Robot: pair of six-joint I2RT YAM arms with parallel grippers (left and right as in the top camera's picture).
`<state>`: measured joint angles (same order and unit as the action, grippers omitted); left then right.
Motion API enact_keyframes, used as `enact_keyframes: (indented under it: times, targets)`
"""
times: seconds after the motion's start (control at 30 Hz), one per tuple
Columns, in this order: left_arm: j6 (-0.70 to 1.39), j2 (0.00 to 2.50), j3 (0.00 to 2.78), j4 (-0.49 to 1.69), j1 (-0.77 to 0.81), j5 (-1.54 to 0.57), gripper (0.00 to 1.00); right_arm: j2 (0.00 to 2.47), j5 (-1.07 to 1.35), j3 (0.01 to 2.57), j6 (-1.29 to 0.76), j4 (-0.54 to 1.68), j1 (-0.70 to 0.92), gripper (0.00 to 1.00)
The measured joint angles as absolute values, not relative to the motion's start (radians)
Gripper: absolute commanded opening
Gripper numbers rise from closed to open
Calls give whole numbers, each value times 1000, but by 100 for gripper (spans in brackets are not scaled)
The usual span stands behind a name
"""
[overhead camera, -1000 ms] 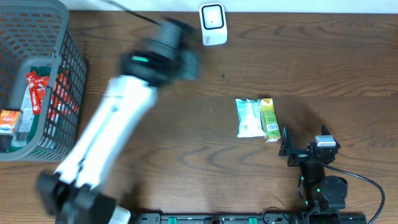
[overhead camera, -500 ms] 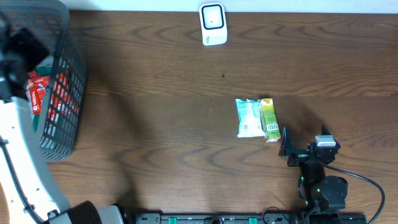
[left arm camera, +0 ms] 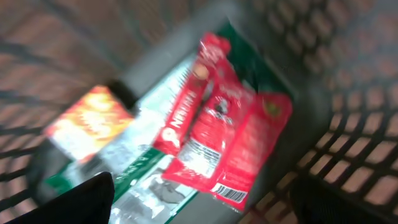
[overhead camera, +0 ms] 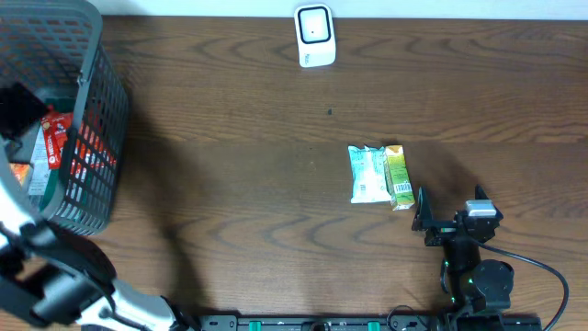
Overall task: Scan the item barcode
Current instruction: 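Move the left gripper back into the basket and grasp the red HACKS bag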
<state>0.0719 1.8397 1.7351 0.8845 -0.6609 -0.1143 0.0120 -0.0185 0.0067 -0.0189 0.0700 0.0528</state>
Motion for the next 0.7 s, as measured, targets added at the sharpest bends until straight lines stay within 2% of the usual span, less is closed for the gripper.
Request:
enact_keyframes:
  times: [0.33,0.7]
  targets:
    - [-17,2023,1724,882,-660,-192,91,12,-19,7,-19,70,53,99]
    - [-47,2119,1724,865,-660,-260,85,12,-19,7,-19,70,53,99]
